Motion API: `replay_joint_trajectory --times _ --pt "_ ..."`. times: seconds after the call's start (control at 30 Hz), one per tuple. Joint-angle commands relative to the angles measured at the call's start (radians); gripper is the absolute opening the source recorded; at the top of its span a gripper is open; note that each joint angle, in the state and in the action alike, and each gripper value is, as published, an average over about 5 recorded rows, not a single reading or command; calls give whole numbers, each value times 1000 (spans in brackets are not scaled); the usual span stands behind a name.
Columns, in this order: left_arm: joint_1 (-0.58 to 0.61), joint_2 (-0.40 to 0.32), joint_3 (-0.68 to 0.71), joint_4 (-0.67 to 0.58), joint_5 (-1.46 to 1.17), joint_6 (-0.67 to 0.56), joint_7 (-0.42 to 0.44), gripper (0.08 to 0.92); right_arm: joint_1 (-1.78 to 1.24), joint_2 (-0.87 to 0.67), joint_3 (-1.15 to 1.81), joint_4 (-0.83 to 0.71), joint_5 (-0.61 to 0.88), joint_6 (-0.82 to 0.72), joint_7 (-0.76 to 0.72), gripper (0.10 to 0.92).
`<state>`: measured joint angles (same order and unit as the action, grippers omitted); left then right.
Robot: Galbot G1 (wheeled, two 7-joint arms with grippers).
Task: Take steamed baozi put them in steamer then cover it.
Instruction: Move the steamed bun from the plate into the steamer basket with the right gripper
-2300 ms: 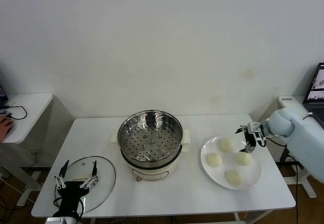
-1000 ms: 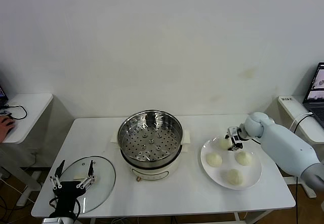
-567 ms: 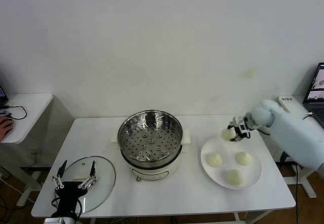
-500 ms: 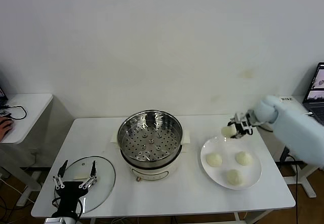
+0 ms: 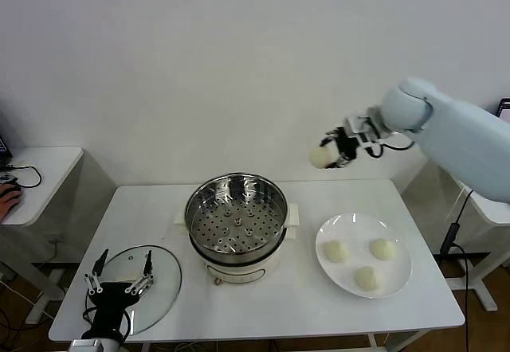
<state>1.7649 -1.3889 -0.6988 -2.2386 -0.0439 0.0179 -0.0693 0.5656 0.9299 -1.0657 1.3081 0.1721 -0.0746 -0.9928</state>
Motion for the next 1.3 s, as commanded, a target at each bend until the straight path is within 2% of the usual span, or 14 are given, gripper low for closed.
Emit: replay_joint_trajectory --times 0.03,0.33,0.5,0.7,0.93,1.3 --pt "-5 1 -8 1 -2 1 1 823 132 195 -120 9 93 11 16 585" --pt "-3 -4 -34 -5 -9 1 0 823 54 362 -204 -75 -79 156 39 585" --pt "7 -18 -41 -10 -10 -2 -1 823 -24 438 -205 -190 -248 276 76 585" --pt "23 -25 -54 -24 -11 -4 -3 823 -96 479 -201 -288 -372 363 99 585" --pt "32 -29 -64 -33 -14 -5 -5 823 -135 486 -185 -350 -455 446 129 586" --pt "35 -29 -61 -43 -21 -4 -4 823 -182 513 -165 -401 -482 490 170 622"
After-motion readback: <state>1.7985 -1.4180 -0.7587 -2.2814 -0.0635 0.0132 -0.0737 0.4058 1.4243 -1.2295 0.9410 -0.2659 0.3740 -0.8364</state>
